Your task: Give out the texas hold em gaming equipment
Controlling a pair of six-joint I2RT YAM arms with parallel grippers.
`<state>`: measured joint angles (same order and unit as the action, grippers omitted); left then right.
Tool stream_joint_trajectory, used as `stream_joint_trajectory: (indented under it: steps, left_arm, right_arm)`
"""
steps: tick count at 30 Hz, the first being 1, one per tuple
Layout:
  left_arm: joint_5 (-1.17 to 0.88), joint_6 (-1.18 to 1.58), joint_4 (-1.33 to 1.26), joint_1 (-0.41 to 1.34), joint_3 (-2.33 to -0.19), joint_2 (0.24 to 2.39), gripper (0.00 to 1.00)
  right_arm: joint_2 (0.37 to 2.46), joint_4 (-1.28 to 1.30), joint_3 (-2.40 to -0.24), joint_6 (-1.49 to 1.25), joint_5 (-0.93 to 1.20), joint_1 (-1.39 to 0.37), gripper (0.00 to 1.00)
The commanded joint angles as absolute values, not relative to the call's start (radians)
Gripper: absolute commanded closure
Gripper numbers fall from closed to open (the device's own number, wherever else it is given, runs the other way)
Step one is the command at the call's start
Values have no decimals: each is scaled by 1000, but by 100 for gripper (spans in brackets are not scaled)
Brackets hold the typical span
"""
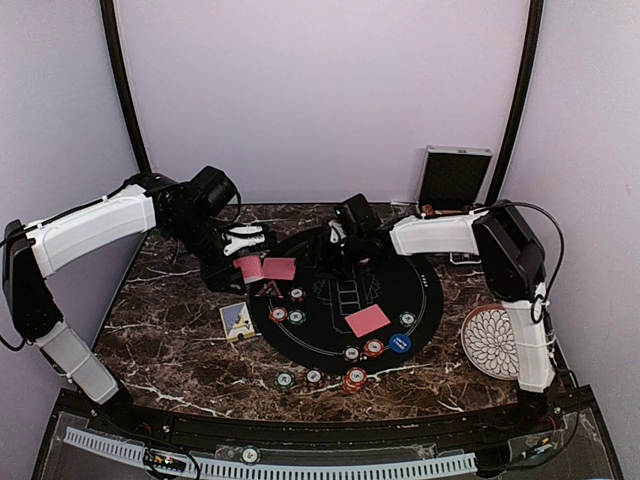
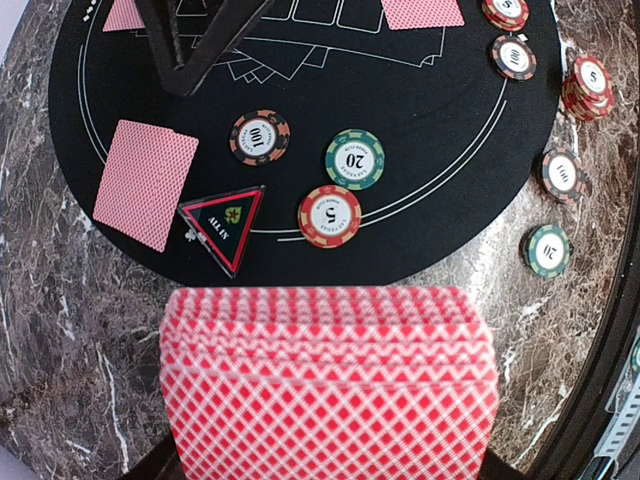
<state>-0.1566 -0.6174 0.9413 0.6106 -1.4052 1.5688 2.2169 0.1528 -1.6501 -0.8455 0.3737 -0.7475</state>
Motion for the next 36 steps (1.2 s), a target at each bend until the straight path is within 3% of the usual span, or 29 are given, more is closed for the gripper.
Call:
stream_joint_trajectory:
  steps: [1, 11, 36]
  left_arm:
    - [-169, -627, 962, 608, -1415, 1523, 100]
    - [-177, -620, 959, 608, -1430, 1531, 100]
    - [-190, -607, 966, 609, -1471, 1553, 100]
  right_arm:
    - [2085, 35, -1551, -859, 423, -761, 24]
    - [1929, -333, -1316, -1076, 613, -795, 6]
    - [2115, -645, -1445, -1353, 759, -906, 5]
